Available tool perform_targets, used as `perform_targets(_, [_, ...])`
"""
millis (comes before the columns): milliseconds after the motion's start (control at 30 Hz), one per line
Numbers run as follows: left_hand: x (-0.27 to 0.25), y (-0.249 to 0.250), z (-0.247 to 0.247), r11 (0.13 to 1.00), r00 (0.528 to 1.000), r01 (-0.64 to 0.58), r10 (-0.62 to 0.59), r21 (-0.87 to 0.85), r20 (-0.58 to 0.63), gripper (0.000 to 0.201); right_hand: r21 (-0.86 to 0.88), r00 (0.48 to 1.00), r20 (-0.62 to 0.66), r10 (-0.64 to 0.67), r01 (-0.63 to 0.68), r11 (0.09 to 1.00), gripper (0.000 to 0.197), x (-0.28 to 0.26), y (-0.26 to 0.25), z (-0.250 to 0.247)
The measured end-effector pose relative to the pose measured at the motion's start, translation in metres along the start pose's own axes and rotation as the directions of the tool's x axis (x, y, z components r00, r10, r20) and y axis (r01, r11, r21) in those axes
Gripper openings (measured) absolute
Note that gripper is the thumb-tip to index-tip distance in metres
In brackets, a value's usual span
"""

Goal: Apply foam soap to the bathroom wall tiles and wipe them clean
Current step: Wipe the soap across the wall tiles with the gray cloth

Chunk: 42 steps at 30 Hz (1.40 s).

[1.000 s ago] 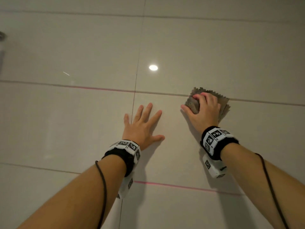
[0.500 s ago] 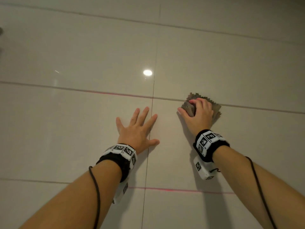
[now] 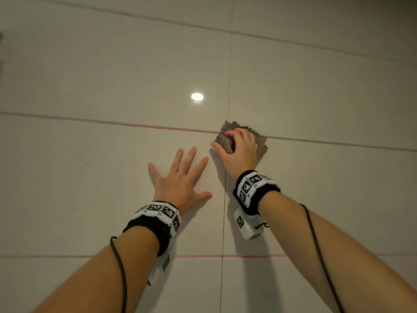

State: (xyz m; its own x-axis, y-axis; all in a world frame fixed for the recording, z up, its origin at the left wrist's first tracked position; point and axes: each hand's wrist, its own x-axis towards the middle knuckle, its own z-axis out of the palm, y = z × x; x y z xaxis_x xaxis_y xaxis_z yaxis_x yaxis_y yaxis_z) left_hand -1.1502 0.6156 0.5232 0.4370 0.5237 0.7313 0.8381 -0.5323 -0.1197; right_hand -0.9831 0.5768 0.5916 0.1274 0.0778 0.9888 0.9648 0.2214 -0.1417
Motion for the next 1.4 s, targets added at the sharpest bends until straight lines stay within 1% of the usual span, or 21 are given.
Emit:
perform_targets(67, [-0.002, -0.003, -0.001, 1.000, 1.000, 0.009, -0.009, -0.011, -0.002, 0.093, 0.014, 1.000, 0.007, -0.005, 0.004, 1.000, 0.048, -0.001, -0.004, 0.006])
perform_targets(133, [-0.005, -0.011, 0.001, 0.999, 1.000, 0.030, -0.030, -0.016, -0.002, 0.094, 0.027, 1.000, -0.016, 0.000, 0.000, 1.000, 0.048, -0.002, -0.007, 0.011])
perform_targets(267, [-0.014, -0.038, 0.000, 0.997, 0.997, 0.076, -0.076, -0.021, 0.003, 0.096, 0.018, 0.999, -0.032, 0.002, -0.002, 1.000, 0.049, -0.005, -0.005, 0.015])
perform_targets(400, [-0.017, -0.060, -0.004, 0.995, 0.996, 0.091, -0.091, -0.035, -0.004, 0.096, 0.007, 0.999, -0.018, -0.027, 0.027, 1.000, 0.048, -0.005, -0.007, 0.016])
perform_targets(500, [-0.018, -0.070, -0.007, 0.996, 0.996, 0.087, -0.087, -0.027, 0.006, 0.095, 0.005, 0.999, -0.021, -0.036, 0.036, 0.999, 0.048, -0.006, -0.017, 0.022])
perform_targets(767, [-0.015, -0.097, -0.015, 0.998, 0.998, 0.054, -0.054, -0.009, 0.014, 0.094, 0.004, 0.997, -0.075, 0.012, -0.011, 1.000, 0.044, -0.006, -0.036, 0.031])
perform_targets(967, [-0.016, -0.111, -0.016, 1.000, 1.000, 0.027, -0.027, 0.004, 0.004, 0.090, -0.036, 0.999, -0.051, 0.012, -0.014, 0.999, 0.045, -0.008, -0.053, 0.041])
perform_targets(1133, [-0.022, -0.123, -0.015, 1.000, 0.999, -0.001, 0.002, 0.018, -0.047, 0.087, -0.048, 0.999, -0.049, -0.002, 0.000, 0.999, 0.046, -0.011, -0.076, 0.058])
perform_targets(1400, [-0.034, -0.178, -0.013, 0.998, 0.994, 0.060, -0.058, 0.019, -0.096, 0.091, -0.041, 0.999, -0.041, -0.010, 0.008, 0.999, 0.046, -0.014, -0.109, 0.082])
